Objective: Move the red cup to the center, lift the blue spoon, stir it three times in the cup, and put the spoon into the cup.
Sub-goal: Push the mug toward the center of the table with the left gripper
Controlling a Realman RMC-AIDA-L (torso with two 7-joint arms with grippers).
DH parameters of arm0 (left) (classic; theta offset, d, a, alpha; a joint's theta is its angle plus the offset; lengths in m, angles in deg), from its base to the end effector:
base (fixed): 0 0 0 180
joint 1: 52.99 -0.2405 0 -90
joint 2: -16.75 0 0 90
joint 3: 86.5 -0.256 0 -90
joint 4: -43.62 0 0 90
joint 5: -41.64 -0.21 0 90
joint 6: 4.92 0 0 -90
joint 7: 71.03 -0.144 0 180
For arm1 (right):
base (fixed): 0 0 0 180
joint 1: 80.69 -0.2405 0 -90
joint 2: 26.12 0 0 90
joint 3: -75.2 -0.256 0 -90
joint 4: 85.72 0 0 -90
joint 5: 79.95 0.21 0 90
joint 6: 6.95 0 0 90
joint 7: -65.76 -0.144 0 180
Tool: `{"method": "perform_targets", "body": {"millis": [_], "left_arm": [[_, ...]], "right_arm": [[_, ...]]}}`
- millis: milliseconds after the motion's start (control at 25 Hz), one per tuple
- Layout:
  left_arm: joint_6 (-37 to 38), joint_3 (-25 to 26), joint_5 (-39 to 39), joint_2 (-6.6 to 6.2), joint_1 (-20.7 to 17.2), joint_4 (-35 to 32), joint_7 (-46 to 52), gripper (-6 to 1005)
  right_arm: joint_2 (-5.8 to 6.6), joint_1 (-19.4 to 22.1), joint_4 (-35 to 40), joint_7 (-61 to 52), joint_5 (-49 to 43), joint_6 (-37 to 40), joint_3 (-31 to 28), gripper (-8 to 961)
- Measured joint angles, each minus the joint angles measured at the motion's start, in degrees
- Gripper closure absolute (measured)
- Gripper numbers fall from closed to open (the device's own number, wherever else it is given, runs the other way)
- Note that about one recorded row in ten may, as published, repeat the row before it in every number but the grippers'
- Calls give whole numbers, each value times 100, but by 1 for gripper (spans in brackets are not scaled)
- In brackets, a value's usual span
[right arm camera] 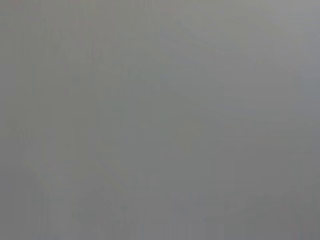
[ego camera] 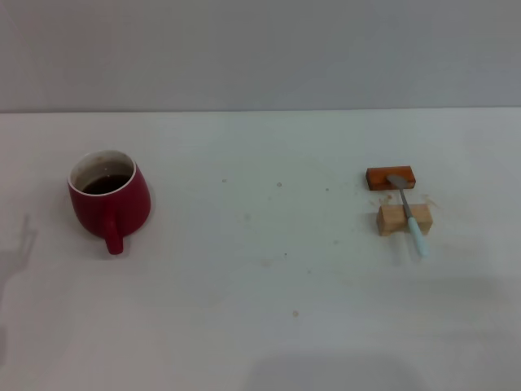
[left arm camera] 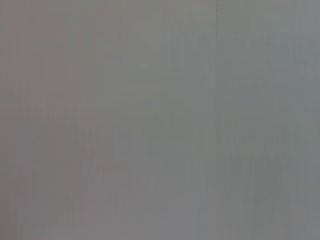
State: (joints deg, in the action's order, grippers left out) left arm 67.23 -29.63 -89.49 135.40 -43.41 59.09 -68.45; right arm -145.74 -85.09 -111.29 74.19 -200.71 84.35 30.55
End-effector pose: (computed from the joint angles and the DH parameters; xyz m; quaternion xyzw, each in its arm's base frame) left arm -0.3826 0.2532 0.0135 -0.6003 -0.2671 -0.2662 0.7053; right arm 0.3291 0.2233 0.0168 -0.5416 0.1556 0.3456 0.7503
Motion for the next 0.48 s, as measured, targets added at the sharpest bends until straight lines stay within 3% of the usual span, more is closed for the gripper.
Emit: {"method": "perform_targets", "body": {"millis": [480], "left_arm": [[0,0,0,0,0,0,-7,199]], "right_arm": [[0,8,-18,0,0,14,9,216]]}}
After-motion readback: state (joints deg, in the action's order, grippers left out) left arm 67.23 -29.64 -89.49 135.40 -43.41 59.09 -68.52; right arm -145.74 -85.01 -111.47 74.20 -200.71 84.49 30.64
